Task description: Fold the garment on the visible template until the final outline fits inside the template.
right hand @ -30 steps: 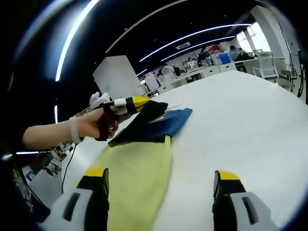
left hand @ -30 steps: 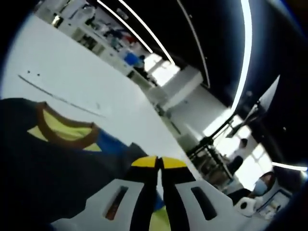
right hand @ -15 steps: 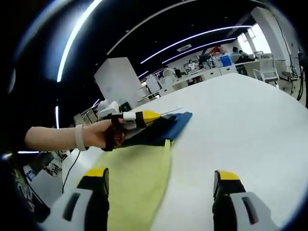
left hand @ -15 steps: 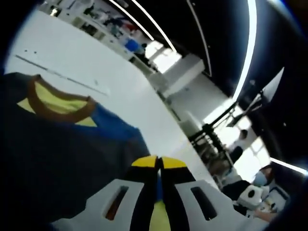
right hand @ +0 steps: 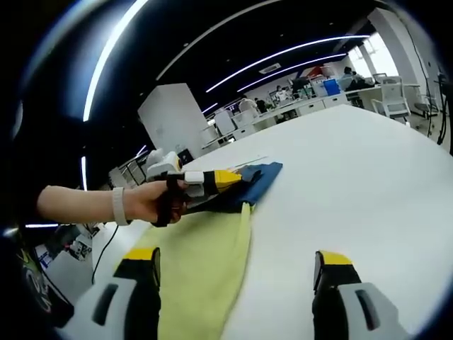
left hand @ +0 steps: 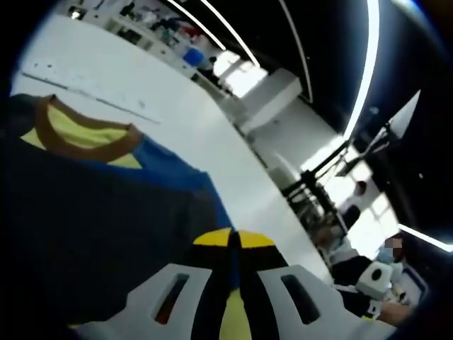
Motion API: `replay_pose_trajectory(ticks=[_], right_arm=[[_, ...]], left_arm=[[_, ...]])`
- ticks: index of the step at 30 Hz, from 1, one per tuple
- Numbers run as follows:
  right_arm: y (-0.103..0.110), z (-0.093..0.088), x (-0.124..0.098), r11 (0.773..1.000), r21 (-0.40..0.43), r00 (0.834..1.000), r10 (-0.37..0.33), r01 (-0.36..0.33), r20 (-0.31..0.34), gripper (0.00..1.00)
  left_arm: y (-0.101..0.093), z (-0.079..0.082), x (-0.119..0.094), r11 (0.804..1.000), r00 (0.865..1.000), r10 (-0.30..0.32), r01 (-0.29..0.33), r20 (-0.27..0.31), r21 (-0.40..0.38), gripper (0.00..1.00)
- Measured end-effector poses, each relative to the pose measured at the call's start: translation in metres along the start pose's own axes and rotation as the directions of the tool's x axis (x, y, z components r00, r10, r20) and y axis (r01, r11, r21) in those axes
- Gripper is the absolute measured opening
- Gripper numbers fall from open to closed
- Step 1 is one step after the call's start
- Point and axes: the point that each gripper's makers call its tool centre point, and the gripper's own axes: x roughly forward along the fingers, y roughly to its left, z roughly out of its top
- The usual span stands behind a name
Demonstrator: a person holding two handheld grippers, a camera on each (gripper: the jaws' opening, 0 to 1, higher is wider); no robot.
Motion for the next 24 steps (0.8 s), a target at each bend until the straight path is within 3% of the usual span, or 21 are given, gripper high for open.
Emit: replay_pose_trajectory(ticks=[6, 11, 14, 18, 22, 24], right_arm=[[-0.001, -0.001, -0.001, 1.0, -0.007, 1.0, 0.003, -0.003, -0.007, 0.9], [-0.001, -0.001, -0.001, 1.0, -0.007, 1.0, 0.004, -0.004, -0.01, 0.91], [-0.002, 0.0, -0.001, 1.0, -0.007, 1.0, 0.005, -0.005, -0.005, 0.91], [-0.002, -0.001, 0.0, 1.0, -0.005, 1.0, 0.006, -0.006, -0.009, 0.92], [-0.002, 0.001, 0.0, 1.0, -0.003, 1.0, 0.008, -0.008, 0.001, 0.92], [-0.002, 0.001, 0.0, 1.0, -0.002, 1.0, 0.007, -0.007, -0.002, 0.92]], left_arm=[[0.001, -0.001, -0.001, 0.999, 1.0, -0.004, 0.004, -0.002, 0.038, 0.0], [-0.004, -0.005, -0.004, 0.995, 1.0, -0.019, 0.02, -0.014, 0.097, 0.14], [-0.006, -0.002, -0.006, 0.992, 1.0, -0.018, 0.016, 0.009, 0.126, 0.29], [-0.009, -0.003, -0.009, 0.981, 1.0, -0.021, 0.02, 0.003, 0.191, 0.41], [-0.01, 0.004, -0.012, 0.97, 1.0, -0.007, 0.001, 0.027, 0.242, 0.75], [-0.013, 0.005, -0.015, 0.958, 1.0, -0.013, 0.006, 0.024, 0.288, 0.83]])
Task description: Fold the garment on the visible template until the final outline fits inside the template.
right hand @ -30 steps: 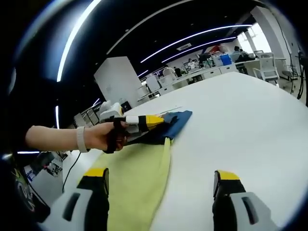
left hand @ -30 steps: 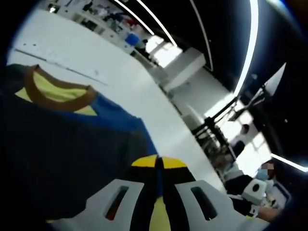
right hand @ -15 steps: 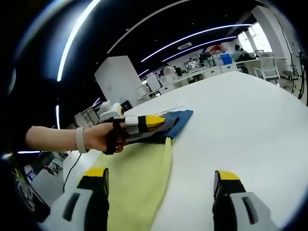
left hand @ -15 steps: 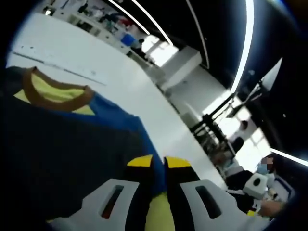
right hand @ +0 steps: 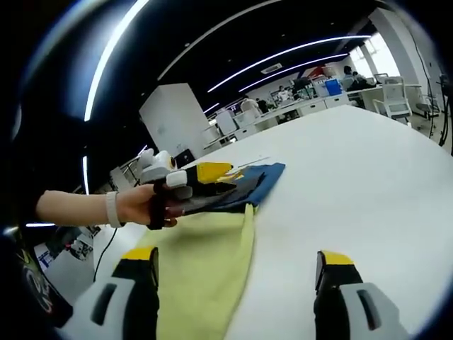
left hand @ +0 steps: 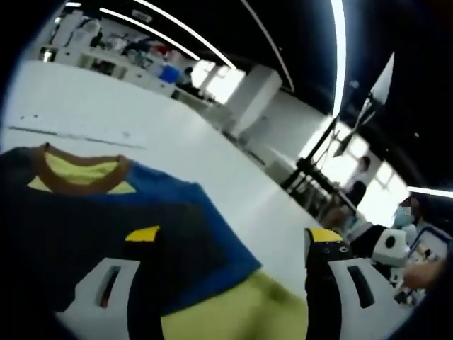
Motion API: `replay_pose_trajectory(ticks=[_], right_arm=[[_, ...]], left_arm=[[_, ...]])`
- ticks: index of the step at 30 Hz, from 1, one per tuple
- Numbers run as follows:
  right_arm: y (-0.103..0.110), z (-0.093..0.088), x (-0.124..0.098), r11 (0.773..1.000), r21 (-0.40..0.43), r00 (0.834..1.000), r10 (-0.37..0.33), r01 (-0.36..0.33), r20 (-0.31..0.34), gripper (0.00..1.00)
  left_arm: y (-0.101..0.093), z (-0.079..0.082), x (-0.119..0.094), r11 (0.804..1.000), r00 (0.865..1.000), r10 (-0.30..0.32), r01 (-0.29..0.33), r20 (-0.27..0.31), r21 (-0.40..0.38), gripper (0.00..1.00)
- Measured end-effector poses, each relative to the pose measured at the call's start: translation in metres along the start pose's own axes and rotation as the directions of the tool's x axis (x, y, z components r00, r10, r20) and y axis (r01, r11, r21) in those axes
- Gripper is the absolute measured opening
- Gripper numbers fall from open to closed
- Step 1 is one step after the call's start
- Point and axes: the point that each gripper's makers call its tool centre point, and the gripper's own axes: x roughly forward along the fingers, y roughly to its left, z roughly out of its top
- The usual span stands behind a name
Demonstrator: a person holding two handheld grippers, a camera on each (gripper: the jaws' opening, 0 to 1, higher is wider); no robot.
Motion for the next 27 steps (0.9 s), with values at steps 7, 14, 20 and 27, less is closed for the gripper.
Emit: replay_pose_trajectory(ticks=[7, 14, 20, 27], right_arm=[[0.003, 0.001, 0.001, 1.0, -0.009, 1.0, 0.004, -0.004, -0.003, 0.92], [0.008, 0.007, 0.002, 1.0, -0.029, 1.0, 0.007, -0.007, -0.006, 0.93], [0.014, 0.013, 0.004, 0.998, -0.054, 1.0, 0.014, -0.015, -0.011, 0.93], [0.021, 0.017, 0.008, 0.997, -0.077, 1.0, 0.024, -0.025, -0.019, 0.94]], left_arm=[[-0.003, 0.004, -0.015, 0.999, 1.0, -0.002, 0.002, 0.003, 0.039, 0.91], [-0.003, 0.004, -0.028, 0.998, 1.0, 0.011, -0.011, -0.001, 0.068, 0.95], [-0.007, 0.012, -0.044, 0.996, 1.0, 0.011, -0.012, 0.014, 0.087, 0.94], [-0.006, 0.011, -0.069, 0.995, 0.999, 0.029, -0.031, 0.023, 0.093, 0.94]])
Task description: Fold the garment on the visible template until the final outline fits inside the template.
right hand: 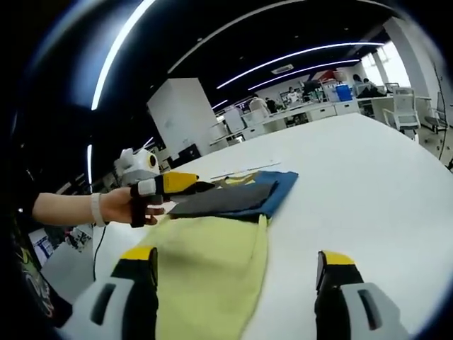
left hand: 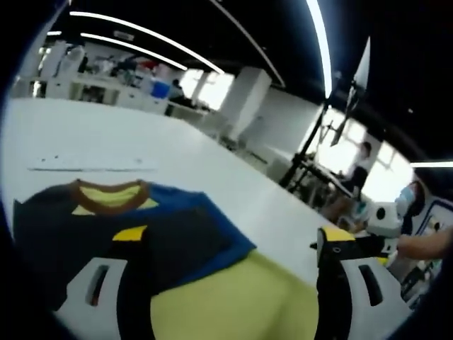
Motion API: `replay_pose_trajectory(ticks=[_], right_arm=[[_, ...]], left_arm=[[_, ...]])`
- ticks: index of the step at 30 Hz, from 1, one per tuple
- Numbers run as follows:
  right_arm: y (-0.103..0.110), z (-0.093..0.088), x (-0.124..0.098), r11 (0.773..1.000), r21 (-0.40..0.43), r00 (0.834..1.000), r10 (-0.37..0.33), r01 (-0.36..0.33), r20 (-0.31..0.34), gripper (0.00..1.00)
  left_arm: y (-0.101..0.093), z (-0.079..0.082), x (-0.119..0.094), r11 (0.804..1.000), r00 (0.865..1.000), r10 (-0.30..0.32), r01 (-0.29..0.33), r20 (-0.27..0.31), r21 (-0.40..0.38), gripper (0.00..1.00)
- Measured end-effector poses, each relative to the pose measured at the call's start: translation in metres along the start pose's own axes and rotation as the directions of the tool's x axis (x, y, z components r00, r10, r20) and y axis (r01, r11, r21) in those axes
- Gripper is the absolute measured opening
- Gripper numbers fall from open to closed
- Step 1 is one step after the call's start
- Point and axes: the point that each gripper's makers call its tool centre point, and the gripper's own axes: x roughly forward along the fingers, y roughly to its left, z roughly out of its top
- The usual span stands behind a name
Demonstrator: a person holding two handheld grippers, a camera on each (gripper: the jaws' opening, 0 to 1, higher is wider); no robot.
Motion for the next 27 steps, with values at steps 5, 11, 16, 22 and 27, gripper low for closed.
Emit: replay_pose_trajectory(ticks=[5, 11, 16, 22, 27], right_arm=[[0.006, 0.002, 0.005, 1.0, -0.022, 1.0, 0.008, -0.008, -0.013, 0.96], [0.015, 0.004, 0.011, 0.998, -0.059, 1.0, 0.019, -0.02, -0.021, 0.98], [0.021, 0.007, 0.013, 0.997, -0.073, 0.999, 0.028, -0.03, -0.028, 0.98], [0.028, 0.007, 0.016, 0.995, -0.094, 0.999, 0.037, -0.04, -0.04, 0.99], [0.032, 0.006, 0.018, 0.993, -0.105, 0.998, 0.04, -0.045, -0.05, 0.99]], left_arm=[[0.005, -0.004, -0.021, 1.0, 1.0, 0.023, -0.023, 0.003, -0.006, 0.93], [0.014, -0.008, -0.052, 0.998, 0.998, 0.059, -0.059, 0.008, -0.003, 0.93], [0.019, -0.011, -0.077, 0.996, 0.996, 0.091, -0.091, 0.006, 0.024, 0.92], [0.03, -0.014, -0.106, 0.991, 0.991, 0.136, -0.136, 0.019, 0.015, 0.91], [0.036, -0.018, -0.122, 0.987, 0.986, 0.162, -0.162, 0.031, -0.009, 0.91]])
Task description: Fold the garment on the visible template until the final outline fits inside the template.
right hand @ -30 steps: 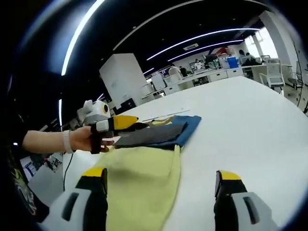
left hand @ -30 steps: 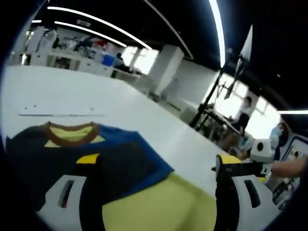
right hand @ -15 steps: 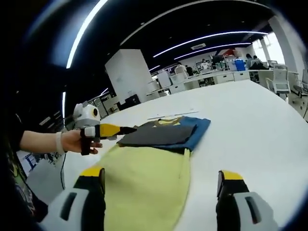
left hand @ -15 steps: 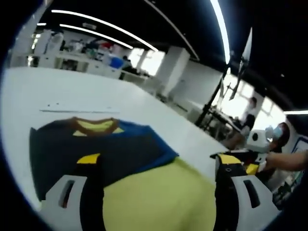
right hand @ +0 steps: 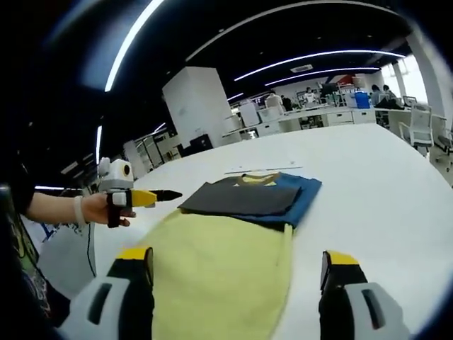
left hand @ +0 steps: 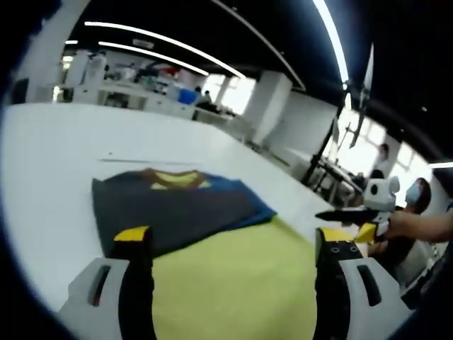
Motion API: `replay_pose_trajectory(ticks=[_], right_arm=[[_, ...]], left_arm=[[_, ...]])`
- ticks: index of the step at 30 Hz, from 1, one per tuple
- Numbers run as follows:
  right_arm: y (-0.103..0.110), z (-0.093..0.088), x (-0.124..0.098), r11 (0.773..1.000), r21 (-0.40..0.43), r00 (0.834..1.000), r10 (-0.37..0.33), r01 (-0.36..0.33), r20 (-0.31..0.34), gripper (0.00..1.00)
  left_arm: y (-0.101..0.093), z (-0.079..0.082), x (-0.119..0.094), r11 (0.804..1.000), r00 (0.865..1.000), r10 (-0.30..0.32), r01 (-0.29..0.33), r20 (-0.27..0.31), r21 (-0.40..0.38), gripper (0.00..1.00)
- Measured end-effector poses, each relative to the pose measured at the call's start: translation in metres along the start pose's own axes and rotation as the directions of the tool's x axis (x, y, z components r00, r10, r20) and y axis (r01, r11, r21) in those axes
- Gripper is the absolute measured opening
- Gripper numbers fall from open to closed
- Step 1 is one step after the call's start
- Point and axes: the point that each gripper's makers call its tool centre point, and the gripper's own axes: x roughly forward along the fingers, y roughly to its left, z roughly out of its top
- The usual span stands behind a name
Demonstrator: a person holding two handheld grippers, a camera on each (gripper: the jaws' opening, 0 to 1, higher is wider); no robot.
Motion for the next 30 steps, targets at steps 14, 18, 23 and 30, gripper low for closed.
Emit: replay_pose_trajectory(ticks=[14, 18, 23, 30], right_arm=[[0.003, 0.003, -0.005, 0.999, -0.033, 1.0, -0.005, 0.005, -0.016, 0.99], [0.003, 0.004, -0.007, 0.999, -0.037, 1.0, -0.011, 0.01, -0.017, 0.99], [0.003, 0.003, -0.009, 0.999, -0.044, 1.0, -0.017, 0.016, -0.024, 0.99], [0.005, 0.001, -0.008, 0.998, -0.054, 0.999, -0.019, 0.018, -0.03, 0.99]], left_arm=[[0.011, 0.002, -0.017, 0.999, 0.999, 0.042, -0.042, 0.026, 0.001, 0.89], [0.011, 0.003, -0.019, 0.999, 0.999, 0.04, -0.04, 0.034, 0.001, 0.89], [0.016, 0.002, -0.025, 0.999, 0.998, 0.047, -0.047, 0.035, -0.003, 0.89], [0.02, 0.001, -0.034, 0.998, 0.998, 0.06, -0.06, 0.036, 0.0, 0.88]])
